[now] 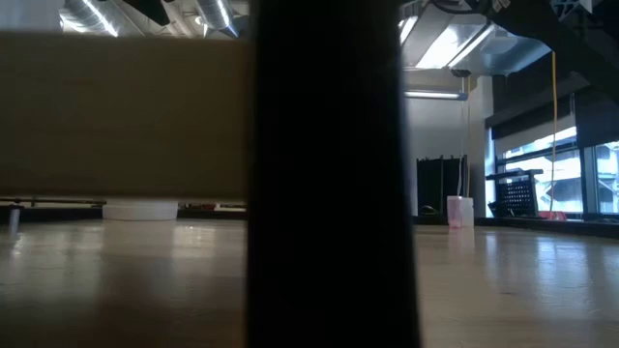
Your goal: Pick and place medicine bottles onto shelf by color
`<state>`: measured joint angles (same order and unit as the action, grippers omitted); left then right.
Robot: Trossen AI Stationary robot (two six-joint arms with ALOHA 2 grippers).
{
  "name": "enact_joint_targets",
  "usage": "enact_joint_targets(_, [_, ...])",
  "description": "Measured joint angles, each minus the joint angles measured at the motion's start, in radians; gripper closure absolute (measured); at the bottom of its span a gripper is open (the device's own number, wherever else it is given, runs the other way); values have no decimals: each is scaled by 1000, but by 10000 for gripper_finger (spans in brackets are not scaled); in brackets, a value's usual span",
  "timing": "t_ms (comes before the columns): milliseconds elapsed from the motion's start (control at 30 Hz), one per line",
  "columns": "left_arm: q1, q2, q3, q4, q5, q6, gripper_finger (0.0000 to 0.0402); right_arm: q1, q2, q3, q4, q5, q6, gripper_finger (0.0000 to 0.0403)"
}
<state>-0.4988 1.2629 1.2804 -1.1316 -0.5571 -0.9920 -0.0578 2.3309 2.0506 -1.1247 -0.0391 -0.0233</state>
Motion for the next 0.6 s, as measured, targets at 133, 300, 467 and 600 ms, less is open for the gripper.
enact_joint_targets(133, [0,0,0,0,0,0,211,0,0,0,6,0,6,211])
enact_joint_targets(300, [0,0,0,0,0,0,211,0,0,0,11,0,49,208])
enact_joint_targets(467, [0,0,0,0,0,-27,211,-1,-1,0,-8,1,95,208])
enact_joint_targets(600, [0,0,0,0,0,-27,211,-1,-1,20,-30,1,98,208])
